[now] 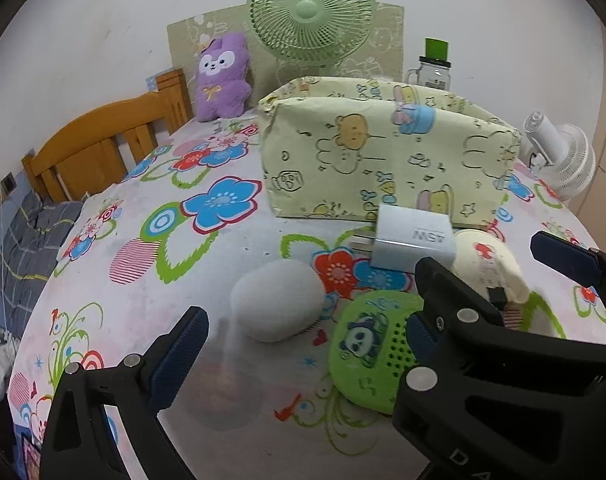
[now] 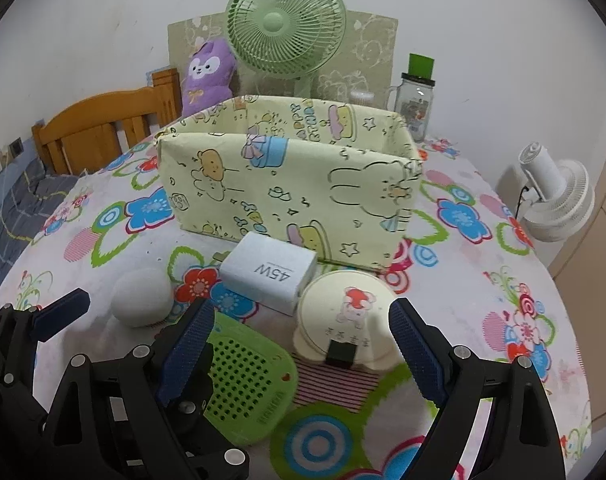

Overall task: Organize rigid objects
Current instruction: 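Move the left tool to the white egg-shaped stone while the right tool reaches the square white charger, then close the left tool on the white stone while the right tool grips the square charger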

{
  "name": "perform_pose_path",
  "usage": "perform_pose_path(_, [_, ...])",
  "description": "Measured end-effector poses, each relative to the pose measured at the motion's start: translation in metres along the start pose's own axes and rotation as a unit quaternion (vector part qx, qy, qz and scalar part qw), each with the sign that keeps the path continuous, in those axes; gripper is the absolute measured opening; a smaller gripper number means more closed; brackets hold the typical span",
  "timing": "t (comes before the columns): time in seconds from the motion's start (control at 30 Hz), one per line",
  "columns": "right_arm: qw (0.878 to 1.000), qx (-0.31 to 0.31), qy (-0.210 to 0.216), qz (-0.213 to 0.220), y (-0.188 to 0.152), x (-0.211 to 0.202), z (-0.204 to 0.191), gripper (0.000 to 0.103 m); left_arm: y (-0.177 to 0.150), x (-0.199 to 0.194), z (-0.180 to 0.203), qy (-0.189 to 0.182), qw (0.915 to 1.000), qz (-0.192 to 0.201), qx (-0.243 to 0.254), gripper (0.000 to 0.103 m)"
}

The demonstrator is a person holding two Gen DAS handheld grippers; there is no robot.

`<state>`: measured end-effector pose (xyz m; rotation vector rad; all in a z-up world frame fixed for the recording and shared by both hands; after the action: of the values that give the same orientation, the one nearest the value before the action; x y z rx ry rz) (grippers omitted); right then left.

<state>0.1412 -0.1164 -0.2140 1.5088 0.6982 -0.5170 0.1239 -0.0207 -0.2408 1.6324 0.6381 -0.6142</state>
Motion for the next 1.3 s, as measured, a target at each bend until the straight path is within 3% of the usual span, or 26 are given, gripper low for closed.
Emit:
perform_pose_path(0.5, [1.0, 0.016, 0.006, -0.026, 0.011, 0.029, -0.011, 0.091, 0.009, 0.025, -0.022, 0.01, 0.9994, -0.028, -0.019, 0.095])
perform_pose_path(0.6, [0.999, 0.017, -0.001, -0.032, 0.012, 0.035, -0.012, 0.091, 0.009, 0.031, -0.026, 0.012, 0.999, -0.039, -0.019, 0.085])
perform_pose_path(0.8, [0.999, 0.022, 0.006, -0.043, 0.014, 0.044, -0.017, 0.091, 0.008, 0.038, -0.029, -0.008, 0.9981, -0.05, -0.034, 0.082])
perform_pose_path(1.0, [0.998, 0.026, 0.001, -0.058, 0.012, 0.055, -0.016, 0.091, 0.011, 0.035, -0.017, -0.031, 0.9985, -0.042, -0.016, 0.059])
perform_pose_path(1.2, [0.998, 0.026, 0.006, -0.065, 0.014, 0.062, -0.021, 0.091, 0.012, 0.036, -0.018, -0.04, 0.9981, -0.043, -0.016, 0.057])
perform_pose_path(1.3, [0.998, 0.025, 0.007, -0.065, 0.015, 0.064, -0.022, 0.082, 0.013, 0.037, -0.018, -0.041, 0.9982, -0.043, -0.015, 0.057])
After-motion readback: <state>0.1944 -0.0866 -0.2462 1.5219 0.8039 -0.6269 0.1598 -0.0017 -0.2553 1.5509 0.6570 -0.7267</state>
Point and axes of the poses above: each gripper's, at about its wrist camera, not at the fingertips, and x roughly the way its jaws point, z to its right, y to its top, the point moved 8 cm from there along x, roughly the way its jaws point, and after that the axes turned 8 degrees about x, right-handed, at the moved point
